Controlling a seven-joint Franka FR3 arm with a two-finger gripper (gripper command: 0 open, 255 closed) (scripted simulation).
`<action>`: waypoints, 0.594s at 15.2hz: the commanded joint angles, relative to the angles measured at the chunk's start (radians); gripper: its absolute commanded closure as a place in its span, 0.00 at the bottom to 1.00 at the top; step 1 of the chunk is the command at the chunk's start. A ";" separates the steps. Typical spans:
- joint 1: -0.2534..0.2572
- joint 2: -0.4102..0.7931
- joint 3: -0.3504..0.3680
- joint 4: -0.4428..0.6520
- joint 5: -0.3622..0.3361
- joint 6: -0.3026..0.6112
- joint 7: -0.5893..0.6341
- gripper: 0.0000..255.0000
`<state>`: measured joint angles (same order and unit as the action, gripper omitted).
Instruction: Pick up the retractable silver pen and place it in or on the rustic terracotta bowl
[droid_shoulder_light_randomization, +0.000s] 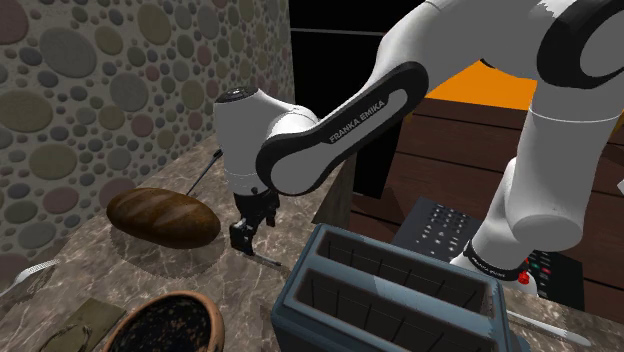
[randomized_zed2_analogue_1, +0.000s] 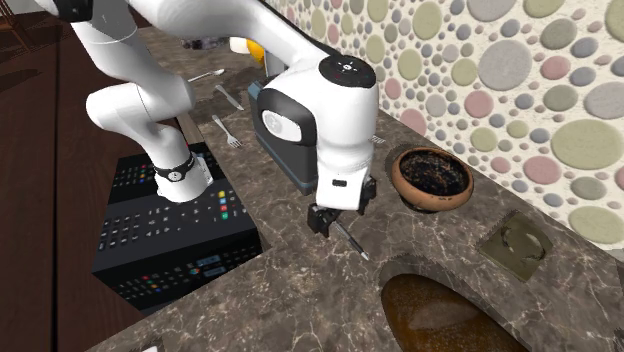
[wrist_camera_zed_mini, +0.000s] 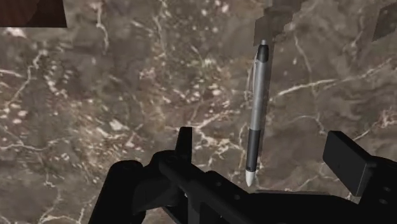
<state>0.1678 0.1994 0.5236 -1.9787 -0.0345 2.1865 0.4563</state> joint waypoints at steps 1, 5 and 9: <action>0.019 0.049 0.000 0.033 -0.030 0.010 0.024 0.00; 0.027 0.079 -0.007 0.014 -0.049 0.056 0.037 0.00; 0.036 0.108 -0.014 -0.001 -0.067 0.096 0.049 0.00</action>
<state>0.2020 0.3022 0.5109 -1.9772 -0.0981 2.2745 0.5029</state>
